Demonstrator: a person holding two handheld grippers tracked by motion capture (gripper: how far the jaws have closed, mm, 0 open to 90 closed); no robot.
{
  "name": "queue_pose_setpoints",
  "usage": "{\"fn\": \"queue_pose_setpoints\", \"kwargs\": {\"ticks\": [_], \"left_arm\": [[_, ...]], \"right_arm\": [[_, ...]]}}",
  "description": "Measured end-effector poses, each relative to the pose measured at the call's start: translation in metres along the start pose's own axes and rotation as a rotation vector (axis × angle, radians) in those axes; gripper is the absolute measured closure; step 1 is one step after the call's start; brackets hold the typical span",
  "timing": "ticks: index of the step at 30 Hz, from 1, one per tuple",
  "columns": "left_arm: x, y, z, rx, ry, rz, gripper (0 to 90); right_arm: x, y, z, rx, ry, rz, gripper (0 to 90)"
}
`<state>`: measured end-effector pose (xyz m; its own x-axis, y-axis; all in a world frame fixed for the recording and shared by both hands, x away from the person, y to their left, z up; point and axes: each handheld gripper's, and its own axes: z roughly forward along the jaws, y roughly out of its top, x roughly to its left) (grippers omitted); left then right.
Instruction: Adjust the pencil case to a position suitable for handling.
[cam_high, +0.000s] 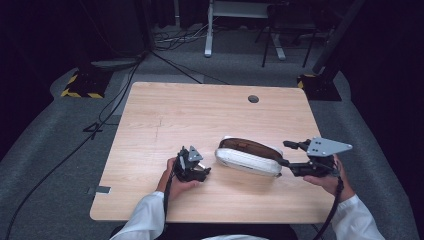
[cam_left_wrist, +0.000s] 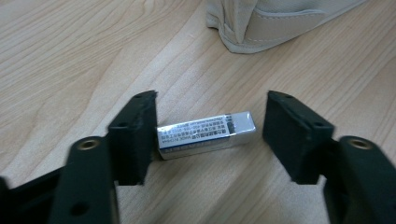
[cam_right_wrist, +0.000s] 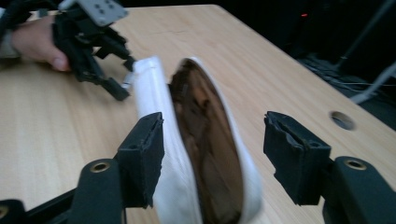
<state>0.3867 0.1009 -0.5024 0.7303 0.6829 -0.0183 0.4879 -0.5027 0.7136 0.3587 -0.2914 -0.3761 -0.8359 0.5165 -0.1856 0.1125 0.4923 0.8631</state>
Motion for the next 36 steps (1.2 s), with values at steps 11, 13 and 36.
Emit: {"fn": "queue_pose_setpoints", "kwargs": {"ticks": [11, 13, 36], "left_arm": [[0.002, -0.006, -0.006, -0.008, -0.028, 0.029, 47.5], [0.002, -0.006, -0.007, -0.006, -0.029, 0.035, 47.6], [-0.001, -0.008, -0.024, -0.059, -0.079, 0.062, 48.4]], "right_arm": [[-0.027, -0.069, -0.030, 0.038, -0.209, 0.145, 32.8], [-0.032, -0.089, -0.025, 0.071, -0.211, 0.200, 32.7], [-0.037, -0.148, 0.013, 0.254, -0.158, 0.321, 25.5]]}}
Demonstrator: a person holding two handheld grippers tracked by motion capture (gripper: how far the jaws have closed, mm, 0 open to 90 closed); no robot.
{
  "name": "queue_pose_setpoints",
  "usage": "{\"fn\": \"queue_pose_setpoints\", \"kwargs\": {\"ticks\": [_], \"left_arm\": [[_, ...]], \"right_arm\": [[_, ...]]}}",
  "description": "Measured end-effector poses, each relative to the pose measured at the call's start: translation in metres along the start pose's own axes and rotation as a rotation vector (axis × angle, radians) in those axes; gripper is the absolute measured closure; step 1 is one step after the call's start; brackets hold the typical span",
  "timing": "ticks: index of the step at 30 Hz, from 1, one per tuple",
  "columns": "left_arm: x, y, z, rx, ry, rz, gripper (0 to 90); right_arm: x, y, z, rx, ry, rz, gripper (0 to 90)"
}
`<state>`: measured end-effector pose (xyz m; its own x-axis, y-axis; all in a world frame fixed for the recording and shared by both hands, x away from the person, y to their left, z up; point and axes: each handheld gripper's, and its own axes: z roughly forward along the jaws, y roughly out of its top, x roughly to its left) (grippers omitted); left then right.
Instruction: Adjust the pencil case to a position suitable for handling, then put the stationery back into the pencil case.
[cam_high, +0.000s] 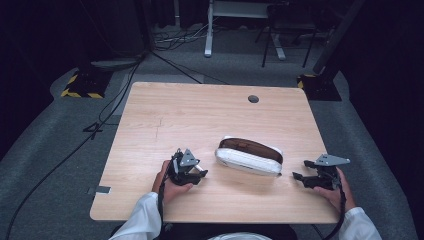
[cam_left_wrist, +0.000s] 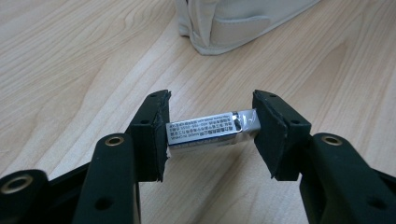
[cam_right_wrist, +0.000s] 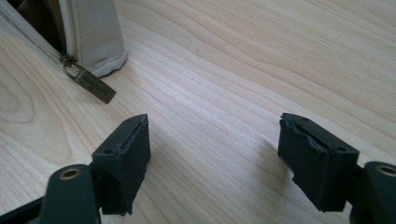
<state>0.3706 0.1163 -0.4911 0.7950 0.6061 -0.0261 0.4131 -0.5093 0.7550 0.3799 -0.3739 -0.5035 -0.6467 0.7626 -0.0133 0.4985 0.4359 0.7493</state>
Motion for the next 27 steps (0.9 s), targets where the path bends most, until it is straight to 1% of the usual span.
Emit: {"fn": "queue_pose_setpoints", "kwargs": {"ticks": [3, 4, 7, 9, 10, 11, 13, 16, 17, 18, 19, 21, 23, 24, 26, 27], "left_arm": [[-0.001, 0.002, -0.004, -0.012, -0.002, -0.005, 48.4], [-0.001, 0.003, -0.005, -0.014, 0.000, 0.000, 48.5], [-0.002, 0.008, -0.013, -0.055, -0.007, -0.008, 48.5], [-0.003, 0.012, -0.018, -0.071, -0.008, -0.005, 48.5], [-0.003, 0.014, -0.021, -0.080, -0.007, 0.003, 48.5], [-0.003, 0.016, -0.023, -0.092, -0.009, -0.005, 48.5], [-0.005, 0.023, -0.029, -0.113, -0.005, 0.011, 48.5], [-0.009, 0.034, -0.039, -0.161, -0.018, 0.017, 48.5], [-0.009, 0.034, -0.039, -0.161, -0.018, 0.017, 48.5], [-0.012, 0.044, -0.045, -0.191, -0.033, 0.016, 48.5], [-0.014, 0.050, -0.047, -0.201, -0.039, 0.026, 48.6], [-0.022, 0.066, -0.050, -0.219, -0.040, 0.059, 48.5], [-0.028, 0.082, -0.051, -0.229, -0.053, 0.083, 48.5], [-0.028, 0.082, -0.051, -0.229, -0.053, 0.083, 48.5], [-0.033, 0.097, -0.048, -0.225, -0.055, 0.115, 48.5], [-0.036, 0.106, -0.044, -0.223, -0.064, 0.125, 48.5]], "right_arm": [[-0.001, 0.000, 0.000, 0.002, 0.004, 0.007, 25.3], [-0.001, 0.000, 0.000, 0.002, 0.003, 0.006, 25.2], [-0.001, 0.000, 0.000, 0.003, 0.001, 0.008, 25.0], [-0.001, 0.000, 0.000, 0.005, 0.002, 0.011, 24.9], [-0.001, 0.000, 0.000, 0.004, 0.002, 0.013, 24.9], [-0.001, 0.000, 0.000, 0.004, 0.002, 0.013, 24.9], [-0.001, 0.000, 0.000, 0.004, 0.002, 0.013, 24.9], [-0.001, 0.000, 0.000, 0.004, 0.002, 0.013, 24.9], [-0.001, 0.000, 0.000, 0.004, 0.002, 0.013, 24.9], [-0.001, 0.000, 0.000, 0.004, 0.002, 0.013, 24.9], [-0.001, 0.000, 0.000, 0.004, 0.001, 0.014, 24.9], [-0.001, 0.000, 0.000, 0.004, 0.000, 0.015, 24.9], [-0.001, 0.000, 0.000, 0.004, -0.001, 0.015, 24.9], [-0.001, 0.000, 0.000, 0.004, -0.001, 0.015, 24.9], [-0.001, 0.000, 0.000, 0.005, -0.002, 0.016, 24.9], [-0.001, 0.000, 0.000, 0.005, -0.002, 0.016, 24.9]]}}
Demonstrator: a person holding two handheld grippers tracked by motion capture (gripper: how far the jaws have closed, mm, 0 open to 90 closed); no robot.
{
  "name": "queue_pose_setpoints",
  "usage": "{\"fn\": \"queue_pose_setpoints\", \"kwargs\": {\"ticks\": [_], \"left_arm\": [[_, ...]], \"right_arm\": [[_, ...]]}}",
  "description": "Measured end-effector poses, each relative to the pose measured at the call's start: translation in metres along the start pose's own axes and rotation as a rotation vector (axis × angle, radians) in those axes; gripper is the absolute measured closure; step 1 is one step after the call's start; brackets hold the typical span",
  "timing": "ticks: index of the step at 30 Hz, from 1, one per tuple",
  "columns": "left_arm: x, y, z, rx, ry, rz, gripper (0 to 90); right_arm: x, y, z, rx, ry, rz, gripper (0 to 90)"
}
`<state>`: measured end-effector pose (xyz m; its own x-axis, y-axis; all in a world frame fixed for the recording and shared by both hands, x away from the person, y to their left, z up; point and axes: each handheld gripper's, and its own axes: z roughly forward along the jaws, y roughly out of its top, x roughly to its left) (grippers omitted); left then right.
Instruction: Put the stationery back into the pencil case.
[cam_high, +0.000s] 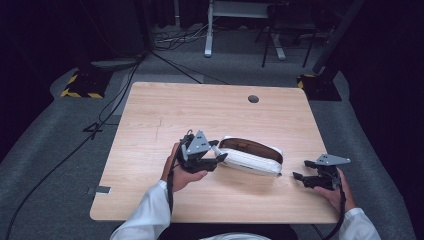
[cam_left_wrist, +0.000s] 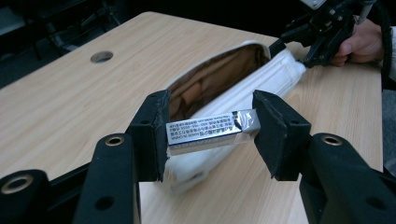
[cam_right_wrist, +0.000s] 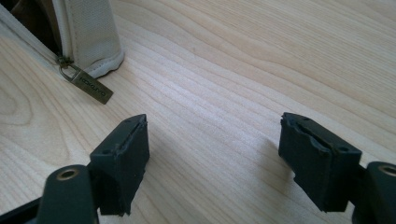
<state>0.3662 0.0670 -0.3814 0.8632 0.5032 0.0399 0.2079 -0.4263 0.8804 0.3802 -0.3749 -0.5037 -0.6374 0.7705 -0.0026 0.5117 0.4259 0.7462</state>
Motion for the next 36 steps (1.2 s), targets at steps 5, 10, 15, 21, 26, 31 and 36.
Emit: {"fn": "queue_pose_setpoints", "kwargs": {"ticks": [5, 10, 15, 21, 26, 31, 36], "left_arm": [[-0.006, 0.021, 0.027, 0.029, -0.013, 0.032, 48.5], [-0.012, 0.029, 0.055, 0.067, -0.005, 0.031, 48.4], [-0.015, 0.031, 0.080, 0.088, -0.001, 0.018, 48.4], [-0.016, 0.030, 0.092, 0.100, 0.023, 0.001, 48.2], [-0.014, 0.027, 0.096, 0.113, 0.025, -0.016, 47.5], [-0.012, 0.025, 0.099, 0.128, 0.041, -0.033, 44.9], [-0.010, 0.027, 0.097, 0.121, 0.052, -0.027, 44.4]], "right_arm": [[0.000, 0.000, -0.001, 0.002, 0.001, -0.001, 24.9], [0.000, 0.000, -0.001, 0.002, 0.001, -0.002, 24.9], [0.000, -0.001, -0.001, 0.000, 0.000, 0.000, 24.9], [0.000, -0.001, -0.001, 0.000, 0.000, -0.001, 24.9], [0.000, -0.001, -0.001, 0.000, -0.001, -0.001, 24.9], [0.000, -0.001, -0.001, 0.000, 0.000, -0.001, 24.9], [0.000, -0.001, -0.001, 0.000, -0.001, -0.001, 24.9]]}}
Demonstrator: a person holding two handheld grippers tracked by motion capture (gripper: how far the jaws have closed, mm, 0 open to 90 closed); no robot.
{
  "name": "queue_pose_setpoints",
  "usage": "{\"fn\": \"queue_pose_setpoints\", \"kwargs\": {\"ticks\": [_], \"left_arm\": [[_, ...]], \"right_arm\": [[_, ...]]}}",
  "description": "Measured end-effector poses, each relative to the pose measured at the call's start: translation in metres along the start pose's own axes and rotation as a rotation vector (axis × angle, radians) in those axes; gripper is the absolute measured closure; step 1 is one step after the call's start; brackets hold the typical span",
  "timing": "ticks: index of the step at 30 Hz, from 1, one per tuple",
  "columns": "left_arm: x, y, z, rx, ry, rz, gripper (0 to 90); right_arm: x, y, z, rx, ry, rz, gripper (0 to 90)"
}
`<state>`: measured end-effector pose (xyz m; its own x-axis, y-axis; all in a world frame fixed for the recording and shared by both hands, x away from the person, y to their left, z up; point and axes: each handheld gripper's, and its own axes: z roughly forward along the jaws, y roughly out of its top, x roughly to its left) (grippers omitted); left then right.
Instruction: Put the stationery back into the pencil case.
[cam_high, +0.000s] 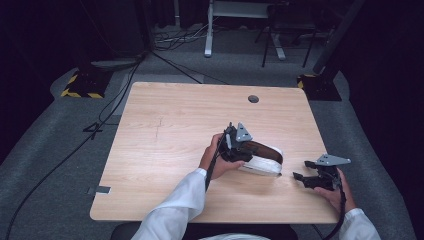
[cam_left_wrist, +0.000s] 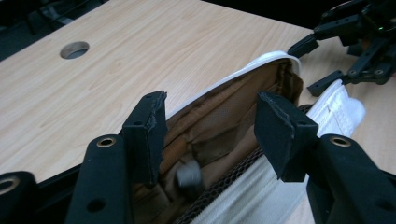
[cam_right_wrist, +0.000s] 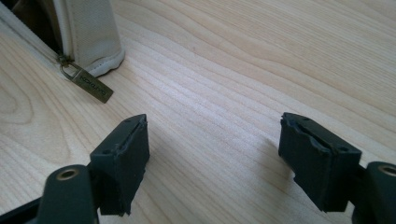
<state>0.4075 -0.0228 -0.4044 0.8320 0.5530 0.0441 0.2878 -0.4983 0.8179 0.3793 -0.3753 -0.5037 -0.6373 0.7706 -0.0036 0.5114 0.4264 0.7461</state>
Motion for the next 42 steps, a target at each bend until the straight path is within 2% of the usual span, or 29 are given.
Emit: {"fn": "queue_pose_setpoints", "kwargs": {"ticks": [2, 8, 18, 26, 33, 35, 38, 42], "left_arm": [[0.000, 0.001, -0.001, -0.007, -0.008, -0.009, 44.0], [0.001, 0.002, -0.004, -0.012, -0.008, -0.001, 43.6], [0.008, 0.002, -0.016, -0.023, 0.010, -0.003, 37.3], [0.016, -0.001, -0.034, -0.025, 0.038, 0.007, 28.5], [0.024, -0.006, -0.053, 0.001, 0.086, 0.027, 22.4], [0.025, -0.008, -0.057, 0.001, 0.085, 0.025, 20.5], [0.030, -0.013, -0.067, 0.010, 0.099, 0.039, 19.1], [0.037, -0.022, -0.081, 0.020, 0.106, 0.034, 16.5]], "right_arm": [[0.000, 0.000, 0.000, 0.000, 0.000, 0.000, 24.9], [0.000, 0.000, 0.000, 0.000, 0.000, 0.000, 24.9], [0.000, 0.000, 0.000, -0.001, 0.000, 0.000, 24.9], [0.000, 0.000, 0.000, -0.001, -0.001, 0.001, 24.9], [0.000, 0.000, 0.000, -0.001, -0.001, 0.001, 24.9], [0.000, 0.000, 0.000, -0.001, -0.001, 0.001, 24.9], [0.000, 0.000, 0.000, -0.001, -0.001, 0.001, 24.9], [0.000, 0.000, 0.000, -0.001, -0.002, 0.002, 24.9]]}}
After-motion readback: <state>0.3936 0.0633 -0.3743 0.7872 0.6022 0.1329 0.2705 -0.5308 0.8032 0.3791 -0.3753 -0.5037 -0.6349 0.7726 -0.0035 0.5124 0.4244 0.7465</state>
